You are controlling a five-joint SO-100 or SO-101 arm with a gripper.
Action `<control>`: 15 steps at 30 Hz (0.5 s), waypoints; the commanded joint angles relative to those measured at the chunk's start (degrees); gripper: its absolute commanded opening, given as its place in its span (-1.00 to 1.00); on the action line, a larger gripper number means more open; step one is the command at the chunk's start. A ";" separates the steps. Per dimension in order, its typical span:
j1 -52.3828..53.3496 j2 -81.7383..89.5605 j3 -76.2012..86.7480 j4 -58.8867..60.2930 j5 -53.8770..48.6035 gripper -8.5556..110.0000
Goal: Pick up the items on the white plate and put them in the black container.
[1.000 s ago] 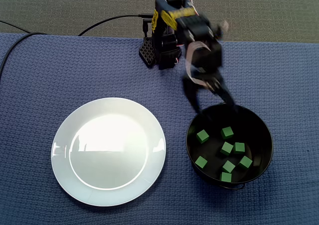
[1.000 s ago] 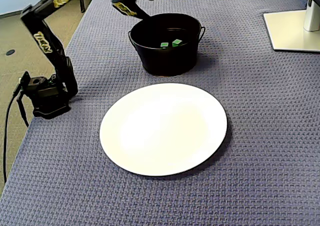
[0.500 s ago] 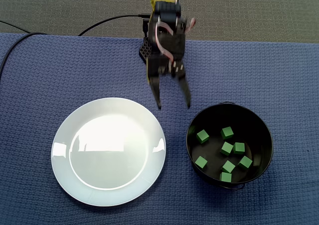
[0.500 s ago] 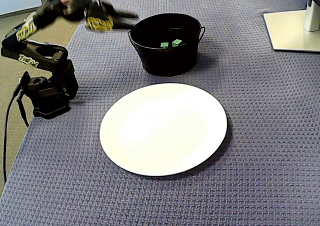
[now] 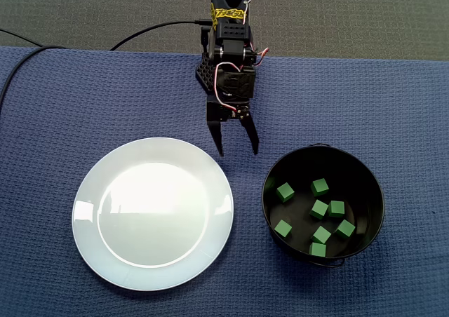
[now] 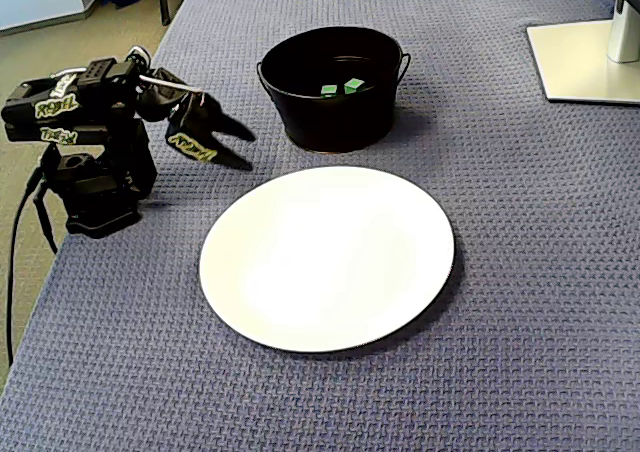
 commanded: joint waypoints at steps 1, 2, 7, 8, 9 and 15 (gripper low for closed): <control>-1.32 3.60 0.26 11.78 0.79 -0.38; -1.41 4.31 0.35 14.68 0.35 -0.37; -1.14 7.38 0.44 27.33 -3.08 -0.37; -0.97 8.35 0.44 29.53 -3.78 -0.37; -0.79 8.70 0.44 31.55 -4.57 -0.36; -1.14 8.79 0.44 42.54 -5.89 -0.39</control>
